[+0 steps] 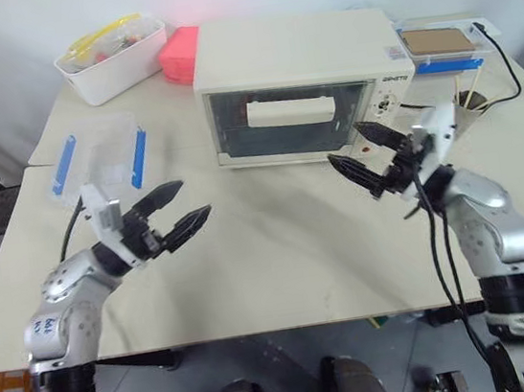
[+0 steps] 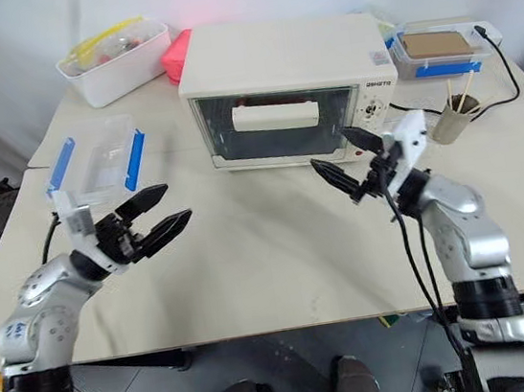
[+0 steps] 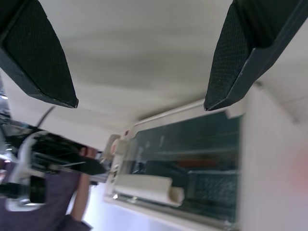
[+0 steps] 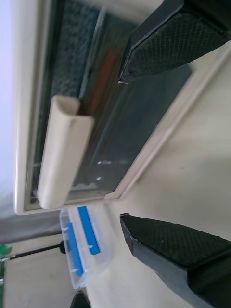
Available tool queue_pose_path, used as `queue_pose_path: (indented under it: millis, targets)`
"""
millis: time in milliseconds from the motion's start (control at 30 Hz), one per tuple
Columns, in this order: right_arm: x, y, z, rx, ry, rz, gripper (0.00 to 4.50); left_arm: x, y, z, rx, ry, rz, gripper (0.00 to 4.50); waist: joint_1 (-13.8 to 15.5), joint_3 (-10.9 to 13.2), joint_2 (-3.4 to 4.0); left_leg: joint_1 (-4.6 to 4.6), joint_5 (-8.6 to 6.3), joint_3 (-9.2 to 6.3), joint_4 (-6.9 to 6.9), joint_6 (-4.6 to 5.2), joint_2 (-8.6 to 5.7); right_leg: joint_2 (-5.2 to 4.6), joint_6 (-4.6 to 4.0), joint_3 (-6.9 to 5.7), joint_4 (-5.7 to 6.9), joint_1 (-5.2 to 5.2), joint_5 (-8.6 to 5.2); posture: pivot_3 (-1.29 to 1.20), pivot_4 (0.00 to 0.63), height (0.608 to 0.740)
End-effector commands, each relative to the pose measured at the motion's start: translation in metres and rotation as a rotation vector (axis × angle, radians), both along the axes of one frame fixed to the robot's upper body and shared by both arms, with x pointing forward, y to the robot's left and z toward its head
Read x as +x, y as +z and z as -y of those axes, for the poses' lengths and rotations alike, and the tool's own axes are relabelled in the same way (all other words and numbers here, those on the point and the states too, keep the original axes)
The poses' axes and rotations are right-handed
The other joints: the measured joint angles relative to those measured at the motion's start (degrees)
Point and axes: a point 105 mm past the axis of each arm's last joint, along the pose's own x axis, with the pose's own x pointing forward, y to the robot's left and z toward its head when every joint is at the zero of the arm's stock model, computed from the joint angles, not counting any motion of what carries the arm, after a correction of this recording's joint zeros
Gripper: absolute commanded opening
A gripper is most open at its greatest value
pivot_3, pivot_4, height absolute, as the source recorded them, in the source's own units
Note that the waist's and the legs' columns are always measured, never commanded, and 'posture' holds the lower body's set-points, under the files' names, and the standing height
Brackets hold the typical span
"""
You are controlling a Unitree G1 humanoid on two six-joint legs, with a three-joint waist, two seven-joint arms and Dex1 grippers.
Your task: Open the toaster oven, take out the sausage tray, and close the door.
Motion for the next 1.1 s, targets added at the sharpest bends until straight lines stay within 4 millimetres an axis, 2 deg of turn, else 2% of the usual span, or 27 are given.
queue_pose_path:
  millis: [33,233,367,467,600,700,800,867,900,1000,1100]
  targets:
    - [0.004,0.012,-0.011,0.021,0.032,0.060,4.50,-0.001,0.005,0.000,0.003,0.007,0.029,4.44,0.0,0.0,0.00,-0.01,0.00,0.07,0.00,-0.01,0.01,0.01,0.00,0.00,-0.02,0.00,0.00,0.00,0.150,0.740]
    - [-0.001,0.015,-0.029,0.020,0.131,0.094,4.50,0.000,0.002,-0.006,0.000,0.037,0.013,4.44,-0.3,0.0,0.00,0.00,0.05,0.30,0.04,-0.08,0.11,0.06,-0.01,0.03,-0.01,0.01,0.00,0.00,0.150,0.740]
    - [-0.012,0.015,-0.038,0.006,0.191,0.143,4.50,-0.002,-0.004,-0.007,-0.005,0.044,-0.008,4.44,-1.0,0.0,0.00,0.00,0.04,0.32,-0.01,-0.08,0.12,0.06,-0.01,0.03,-0.02,-0.03,-0.01,0.00,0.150,0.740]
    - [-0.023,0.006,-0.042,-0.073,0.237,0.186,4.50,-0.002,-0.008,-0.008,-0.010,0.053,-0.022,4.44,-1.2,0.0,0.00,0.00,0.04,0.31,-0.04,-0.08,0.13,0.07,-0.02,0.03,-0.02,-0.04,-0.01,0.00,0.150,0.740]
    - [-0.041,-0.026,-0.042,-0.250,0.300,0.215,4.50,0.002,-0.002,-0.014,-0.044,0.067,-0.022,4.44,-1.2,0.0,0.00,0.03,0.03,0.37,-0.05,-0.09,0.15,0.08,-0.01,0.04,-0.03,-0.06,-0.01,0.00,0.150,0.740]
    - [-0.051,-0.049,-0.032,-0.335,0.295,0.213,4.50,0.017,0.021,-0.026,-0.099,0.085,0.022,3.89,-1.1,0.0,-0.06,0.03,0.03,0.40,-0.02,-0.10,0.15,0.08,-0.01,0.04,-0.03,-0.05,-0.01,0.00,0.150,0.740]
    - [-0.050,-0.048,-0.031,-0.355,0.282,0.246,4.50,0.034,0.031,-0.025,-0.116,0.097,0.038,2.97,-1.1,0.1,-0.08,0.03,0.05,0.43,0.04,-0.12,0.15,0.09,-0.01,0.08,-0.02,-0.04,-0.01,0.00,0.150,0.740]
    - [-0.049,-0.047,-0.031,-0.358,0.277,0.257,4.50,0.046,0.035,-0.020,-0.113,0.108,0.052,2.43,-1.1,0.1,-0.08,0.08,0.05,0.44,0.04,-0.12,0.14,0.09,-0.01,0.10,0.01,-0.03,-0.01,0.00,0.150,0.740]
    - [-0.048,-0.048,-0.031,-0.362,0.277,0.258,4.50,0.054,0.037,-0.015,-0.112,0.109,0.059,1.97,-1.1,0.1,-0.08,0.07,0.05,0.44,0.03,-0.12,0.14,0.11,-0.01,0.07,0.00,-0.03,-0.01,0.00,0.150,0.740]
    - [-0.047,-0.051,-0.032,-0.375,0.279,0.265,4.50,0.077,0.042,0.006,-0.091,0.100,0.070,1.10,-1.1,0.1,-0.12,0.05,0.05,0.42,-0.02,-0.12,0.15,0.16,-0.01,0.03,-0.04,-0.04,-0.01,0.00,0.150,0.740]
    - [-0.046,-0.052,-0.030,-0.381,0.272,0.270,4.50,0.087,0.040,0.025,-0.061,0.061,0.070,0.28,-1.2,0.1,-0.15,0.02,0.05,0.44,-0.01,-0.12,0.14,0.18,-0.01,0.01,-0.09,-0.04,-0.01,0.00,0.150,0.740]
